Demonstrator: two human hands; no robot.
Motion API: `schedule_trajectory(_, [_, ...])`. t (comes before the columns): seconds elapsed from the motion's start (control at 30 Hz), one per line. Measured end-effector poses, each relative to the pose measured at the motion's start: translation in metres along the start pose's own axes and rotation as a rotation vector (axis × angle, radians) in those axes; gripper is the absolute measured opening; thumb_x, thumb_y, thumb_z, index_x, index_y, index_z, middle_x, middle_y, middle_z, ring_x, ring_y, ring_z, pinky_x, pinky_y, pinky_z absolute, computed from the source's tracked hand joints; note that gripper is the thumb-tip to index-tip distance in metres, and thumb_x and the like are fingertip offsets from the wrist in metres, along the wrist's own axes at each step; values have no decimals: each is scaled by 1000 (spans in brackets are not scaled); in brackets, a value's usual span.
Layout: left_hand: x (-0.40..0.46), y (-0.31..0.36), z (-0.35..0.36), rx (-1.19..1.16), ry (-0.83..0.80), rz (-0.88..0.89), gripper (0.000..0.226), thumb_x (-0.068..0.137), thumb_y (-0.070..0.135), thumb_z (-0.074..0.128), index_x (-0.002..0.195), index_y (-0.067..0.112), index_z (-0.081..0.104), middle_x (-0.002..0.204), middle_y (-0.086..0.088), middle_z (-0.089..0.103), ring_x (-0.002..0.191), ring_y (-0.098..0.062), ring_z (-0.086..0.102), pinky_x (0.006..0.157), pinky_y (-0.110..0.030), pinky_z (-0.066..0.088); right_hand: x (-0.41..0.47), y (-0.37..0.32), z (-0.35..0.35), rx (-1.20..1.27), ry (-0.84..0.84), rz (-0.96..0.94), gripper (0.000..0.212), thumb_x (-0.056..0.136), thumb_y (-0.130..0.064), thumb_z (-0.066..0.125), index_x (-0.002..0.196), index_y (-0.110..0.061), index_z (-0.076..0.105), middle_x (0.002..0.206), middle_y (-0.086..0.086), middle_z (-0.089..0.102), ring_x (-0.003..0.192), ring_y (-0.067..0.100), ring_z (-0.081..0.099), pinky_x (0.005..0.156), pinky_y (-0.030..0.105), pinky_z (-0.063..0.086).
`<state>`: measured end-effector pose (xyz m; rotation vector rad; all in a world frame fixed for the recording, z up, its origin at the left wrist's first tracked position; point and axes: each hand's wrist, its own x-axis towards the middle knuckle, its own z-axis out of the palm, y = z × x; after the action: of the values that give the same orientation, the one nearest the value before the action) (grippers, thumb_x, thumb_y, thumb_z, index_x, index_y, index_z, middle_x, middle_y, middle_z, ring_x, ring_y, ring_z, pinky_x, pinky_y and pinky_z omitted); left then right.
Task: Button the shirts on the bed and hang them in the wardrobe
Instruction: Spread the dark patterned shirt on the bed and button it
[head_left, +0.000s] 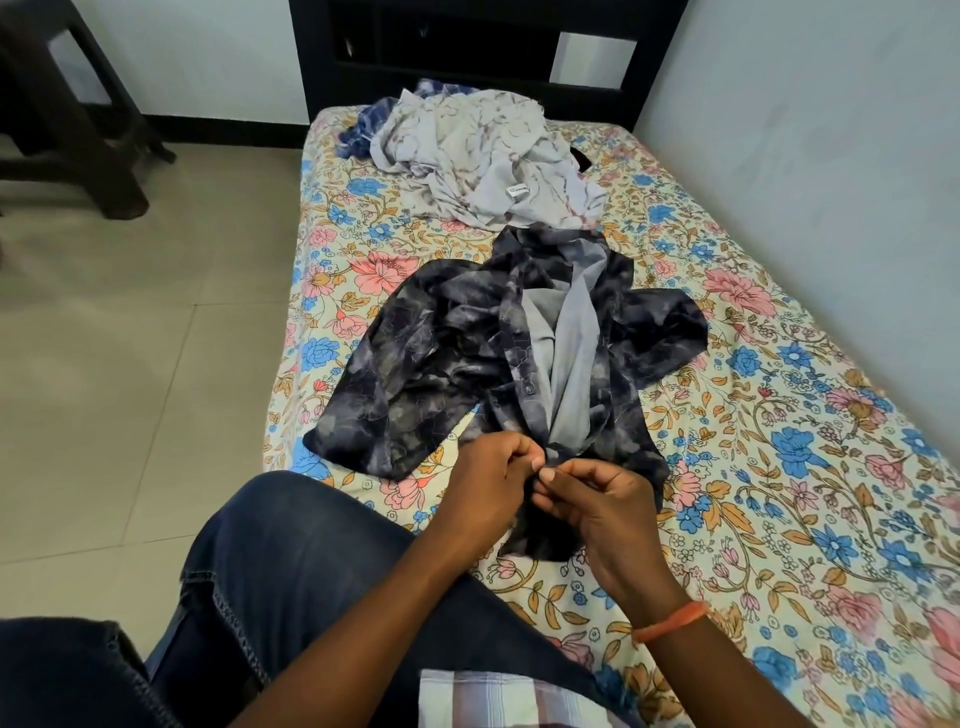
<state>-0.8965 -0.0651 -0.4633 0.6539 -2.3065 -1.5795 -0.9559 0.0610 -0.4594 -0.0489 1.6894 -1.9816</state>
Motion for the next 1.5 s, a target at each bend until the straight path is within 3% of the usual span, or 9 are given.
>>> schedule_trajectory(0.23, [1,0,3,-114,-20,-81,19,96,12,57,92,14,76,77,10,69,66,5,61,63,-12,44,4,2,-3,-295,75,-155,6,77,-5,81,79,-4,75,83,15,72,75,29,73,65,38,61])
schedule_trajectory(0.37, [-2,5,2,-131,-11,-75,9,86,25,72,82,19,77,73,5,73,68,-5,69,63,-24,57,6,8,-5,-518,115,-311,6,78,-11,81,76,-13,76,79,-1,69,72,19,70,65,36,61])
schedule_trajectory(0.43, [-2,5,2,-96,1,-77,8,84,26,75,85,18,78,73,5,73,67,-3,68,63,-21,56,6,9,-4,-582,122,-355,7,78,-11,81,75,-16,76,78,-3,68,70,14,68,67,34,60])
schedule_trajectory(0.6, [3,1,-3,-70,-59,-89,10,86,20,74,94,15,79,82,4,75,72,-3,69,66,-15,53,4,9,-2,-513,117,-335,9,75,-10,84,77,-13,75,77,0,71,69,17,69,65,30,59])
schedule_trajectory(0.7, [5,-1,-6,-299,-106,-251,8,89,14,70,90,11,78,83,-10,76,76,-25,71,73,-34,59,3,7,-1,-367,68,-229,10,74,-9,84,81,-9,76,76,7,75,73,25,73,69,35,61])
schedule_trajectory(0.87, [5,-2,-12,-563,-155,-425,8,90,7,67,93,6,74,85,-12,73,79,-17,70,69,-28,60,3,6,-2,-239,32,-129,11,78,-4,79,88,-8,76,82,12,76,83,30,74,75,37,60])
schedule_trajectory(1.23, [5,1,-11,-430,-133,-371,4,82,7,77,86,5,76,85,-20,74,75,-26,70,76,-43,59,4,8,-3,-418,18,-231,11,77,-10,82,83,-15,75,78,6,75,76,25,73,76,47,61])
schedule_trajectory(1.37, [5,1,-10,-479,-134,-439,2,85,6,73,84,6,75,85,-15,74,77,-21,71,73,-36,61,5,8,-6,-406,-1,-221,15,75,-6,83,86,-14,75,81,6,76,79,25,74,80,49,60])
schedule_trajectory(1.5, [5,0,-6,-486,-99,-483,10,92,10,67,83,11,71,76,-6,70,70,-15,65,57,-26,53,6,8,-7,-374,-29,-182,22,72,-7,84,91,-12,76,85,6,77,83,23,74,84,46,59])
